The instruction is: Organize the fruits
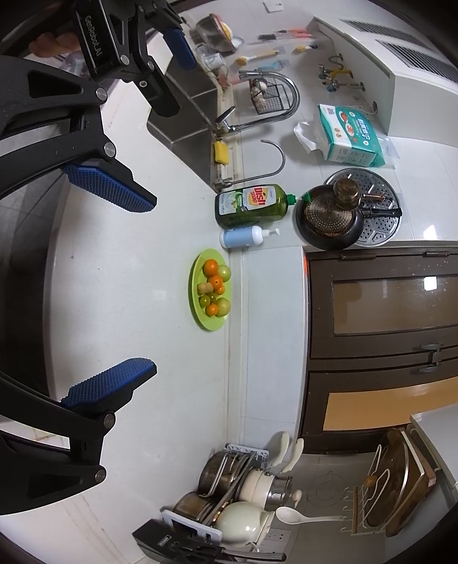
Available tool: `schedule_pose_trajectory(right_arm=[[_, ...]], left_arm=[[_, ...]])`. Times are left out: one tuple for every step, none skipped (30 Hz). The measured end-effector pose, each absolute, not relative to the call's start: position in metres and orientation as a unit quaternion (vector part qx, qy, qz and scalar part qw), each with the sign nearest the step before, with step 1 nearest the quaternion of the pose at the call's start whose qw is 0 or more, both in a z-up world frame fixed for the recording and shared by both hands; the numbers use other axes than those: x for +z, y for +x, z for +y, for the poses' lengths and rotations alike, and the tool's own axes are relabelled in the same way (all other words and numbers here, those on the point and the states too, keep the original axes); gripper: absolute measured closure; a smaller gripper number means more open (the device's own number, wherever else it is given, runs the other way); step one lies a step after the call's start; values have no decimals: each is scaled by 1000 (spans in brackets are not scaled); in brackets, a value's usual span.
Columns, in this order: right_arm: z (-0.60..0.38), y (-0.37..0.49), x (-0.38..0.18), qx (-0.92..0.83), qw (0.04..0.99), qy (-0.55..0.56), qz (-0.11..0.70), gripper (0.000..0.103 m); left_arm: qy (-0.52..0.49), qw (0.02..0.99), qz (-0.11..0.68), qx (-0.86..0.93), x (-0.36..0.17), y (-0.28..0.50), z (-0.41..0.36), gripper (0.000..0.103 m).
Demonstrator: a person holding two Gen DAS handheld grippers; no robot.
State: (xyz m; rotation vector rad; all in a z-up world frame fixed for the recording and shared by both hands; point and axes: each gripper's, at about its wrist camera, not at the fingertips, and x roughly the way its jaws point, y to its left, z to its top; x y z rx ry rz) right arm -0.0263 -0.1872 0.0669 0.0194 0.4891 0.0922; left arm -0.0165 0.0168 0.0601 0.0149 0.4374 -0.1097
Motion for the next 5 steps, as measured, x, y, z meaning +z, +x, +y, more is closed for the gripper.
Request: schedule_pose_trajectory(right_arm=[[-187, -26, 67, 46, 969, 9, 242, 18], [-186, -26, 67, 46, 969, 8, 241, 17], [-185, -26, 67, 47, 969, 8, 241, 18], [-185, -26, 67, 48, 969, 7, 241, 18], [-185, -26, 68, 48, 969, 7, 241, 17]], left_arm=[[7, 975, 216, -54, 60, -17, 17, 0], [7, 975, 216, -53, 60, -17, 17, 0], [7, 975, 215, -52, 60, -17, 17, 0], [7, 975, 215, -51, 60, -17, 18, 0], [7, 975, 215, -51, 60, -17, 18, 0]])
